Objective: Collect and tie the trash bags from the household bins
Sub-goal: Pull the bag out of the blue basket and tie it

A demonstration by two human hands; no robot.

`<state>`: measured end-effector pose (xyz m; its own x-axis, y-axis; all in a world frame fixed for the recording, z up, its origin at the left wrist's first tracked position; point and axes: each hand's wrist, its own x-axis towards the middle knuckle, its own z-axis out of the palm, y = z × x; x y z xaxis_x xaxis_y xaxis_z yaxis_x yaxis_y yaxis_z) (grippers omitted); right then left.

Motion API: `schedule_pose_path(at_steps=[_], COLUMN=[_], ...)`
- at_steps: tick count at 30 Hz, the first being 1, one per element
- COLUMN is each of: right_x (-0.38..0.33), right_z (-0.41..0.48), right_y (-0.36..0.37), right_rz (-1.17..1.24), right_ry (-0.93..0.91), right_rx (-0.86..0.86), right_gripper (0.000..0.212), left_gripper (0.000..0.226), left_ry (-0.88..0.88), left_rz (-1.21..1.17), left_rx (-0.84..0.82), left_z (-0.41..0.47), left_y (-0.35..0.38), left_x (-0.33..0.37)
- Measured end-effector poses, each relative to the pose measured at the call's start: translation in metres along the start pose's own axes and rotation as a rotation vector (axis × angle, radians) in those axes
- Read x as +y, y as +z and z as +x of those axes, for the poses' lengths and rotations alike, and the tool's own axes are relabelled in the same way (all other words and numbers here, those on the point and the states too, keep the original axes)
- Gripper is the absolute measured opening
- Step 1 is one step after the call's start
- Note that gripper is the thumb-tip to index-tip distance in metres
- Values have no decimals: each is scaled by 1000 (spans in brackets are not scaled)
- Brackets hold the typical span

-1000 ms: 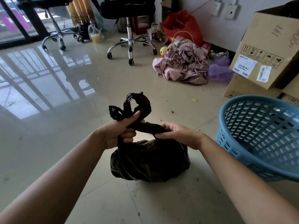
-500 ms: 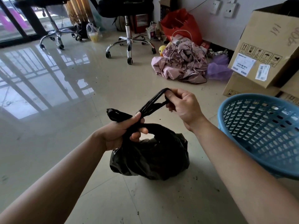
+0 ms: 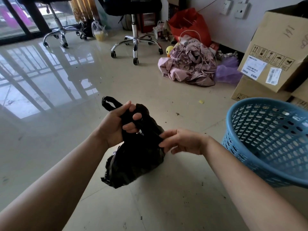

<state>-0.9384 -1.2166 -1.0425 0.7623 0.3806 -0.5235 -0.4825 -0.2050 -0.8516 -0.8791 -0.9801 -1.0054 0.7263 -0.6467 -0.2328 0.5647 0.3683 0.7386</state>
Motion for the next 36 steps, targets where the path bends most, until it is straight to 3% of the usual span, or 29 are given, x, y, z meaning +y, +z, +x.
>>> schedule_pose_path(at_steps=[5, 10, 14, 16, 19, 22, 25, 27, 30, 33, 36], right_x=[-14, -12, -11, -11, -5, -5, -8, -7, -5, -2, 0], right_z=[6, 11, 10, 8, 8, 9, 10, 13, 13, 15, 15], right_y=[-1, 12, 15, 17, 16, 10, 10, 11, 14, 18, 18], right_rz=[-63, -38, 510, 349, 70, -128, -142, -95, -27, -105, -116], right_ry=[-366, -360, -340, -340, -267, -224, -227, -224, -207, -203, -218], right_rx=[396, 182, -54, -100, 49, 260, 334, 330, 217, 163, 41], right_gripper=[56, 80, 61, 46, 16, 14, 14, 14, 11, 21, 36], left_gripper=[35, 37, 39, 38, 35, 33, 34, 33, 37, 46, 49], left_ry=[-96, -158, -197, -190, -187, -195, -40, 121, 256, 295, 313], left_rz=[138, 245, 312, 343, 510, 860, 1009, 949, 572, 124, -44], left_rx=[11, 6, 57, 97, 188, 322, 492, 632, 755, 680, 592], left_z=[-1, -1, -2, -1, 1, 4, 11, 17, 25, 26, 18], left_y=[14, 22, 25, 26, 20, 10, 8, 9, 11, 10, 9], left_x=[4, 4, 1, 1, 7, 5, -6, -12, -15, -15, -10])
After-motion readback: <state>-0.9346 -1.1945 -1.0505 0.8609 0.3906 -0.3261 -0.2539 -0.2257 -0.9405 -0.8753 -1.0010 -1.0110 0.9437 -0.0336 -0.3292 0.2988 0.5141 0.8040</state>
